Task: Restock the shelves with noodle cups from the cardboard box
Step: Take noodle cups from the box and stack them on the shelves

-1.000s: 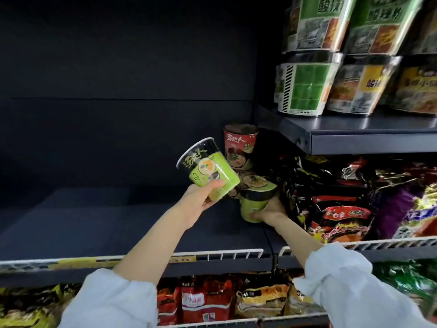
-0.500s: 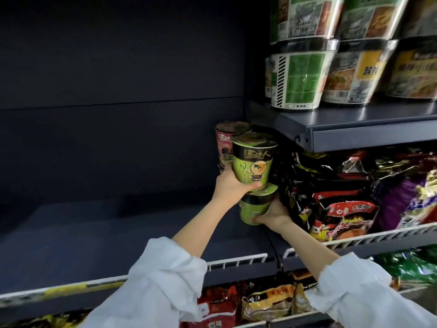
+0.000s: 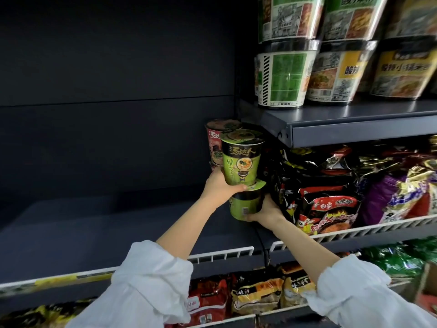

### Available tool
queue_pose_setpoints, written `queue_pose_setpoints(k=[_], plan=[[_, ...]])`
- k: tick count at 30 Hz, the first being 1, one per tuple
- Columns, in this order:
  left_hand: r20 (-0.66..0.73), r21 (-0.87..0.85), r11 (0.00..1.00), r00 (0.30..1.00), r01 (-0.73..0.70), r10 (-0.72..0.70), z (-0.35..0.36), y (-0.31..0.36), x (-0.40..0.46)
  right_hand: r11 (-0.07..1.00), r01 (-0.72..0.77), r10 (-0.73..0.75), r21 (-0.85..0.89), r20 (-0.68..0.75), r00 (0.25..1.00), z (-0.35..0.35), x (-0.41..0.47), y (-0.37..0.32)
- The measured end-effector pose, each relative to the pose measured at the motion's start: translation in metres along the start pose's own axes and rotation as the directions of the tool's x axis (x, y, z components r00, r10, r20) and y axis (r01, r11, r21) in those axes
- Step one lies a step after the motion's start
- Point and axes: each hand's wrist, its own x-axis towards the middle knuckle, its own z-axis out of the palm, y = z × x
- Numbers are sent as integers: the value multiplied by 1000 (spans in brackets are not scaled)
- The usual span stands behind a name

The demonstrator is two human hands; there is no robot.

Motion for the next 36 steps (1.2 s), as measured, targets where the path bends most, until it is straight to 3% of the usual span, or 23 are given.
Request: queue_pose_setpoints(k=[5,7,11,18,29,36], plan=[[-84,73,991,991,109,-103,0,3,-30,1000,-5,4,18,5,1000,-22,-26,-5],[-25,132,984,993,117,-115,0,8,-47,1000,0,0,2,11,1000,-30,-46,-9],[165,121,992,986,-24,4,6,28,-95,998,64,-64,29,-7,998,-51,-101,-7],[256,67,961,936,-268,243,50,55,-190,985,167,-171,-40,-195,966,-100,-219,25],[500,83,926,820,-367,280,197,98,-274,946,-208,91,-250,-410,907,-183,-335,151],[590,165,929,788,-332,177,292,118,-286,737,-397,260,-547,-314,913,-249,-346,230]])
